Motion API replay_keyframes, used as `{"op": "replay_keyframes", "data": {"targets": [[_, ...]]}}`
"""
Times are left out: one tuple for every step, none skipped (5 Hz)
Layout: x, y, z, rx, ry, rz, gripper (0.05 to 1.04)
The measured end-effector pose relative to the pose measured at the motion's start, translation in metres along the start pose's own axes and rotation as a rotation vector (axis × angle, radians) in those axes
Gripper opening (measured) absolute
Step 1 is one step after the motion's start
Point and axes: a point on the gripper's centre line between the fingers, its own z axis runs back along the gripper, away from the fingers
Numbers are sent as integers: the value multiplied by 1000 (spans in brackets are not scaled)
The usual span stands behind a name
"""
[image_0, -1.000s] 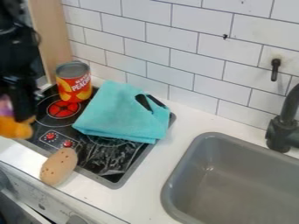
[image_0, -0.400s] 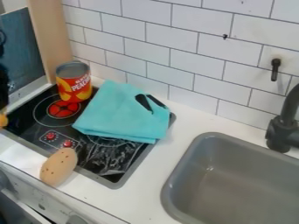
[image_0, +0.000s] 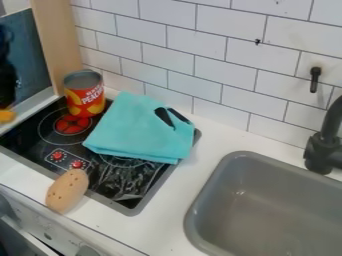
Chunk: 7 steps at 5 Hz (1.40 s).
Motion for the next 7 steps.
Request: {"op": "replay_keyframes", "data": {"targets": [[15, 10, -14, -11, 45, 8, 606], [15, 12, -33, -29, 123, 14, 606], [7, 7, -52, -44, 195, 14, 607], [9, -15, -59, -54, 214, -38, 605], [9, -17, -59, -39, 221, -35, 656], [3, -28, -46, -18, 195, -18, 964], [7, -32, -11, 45, 110, -23, 1010]]}}
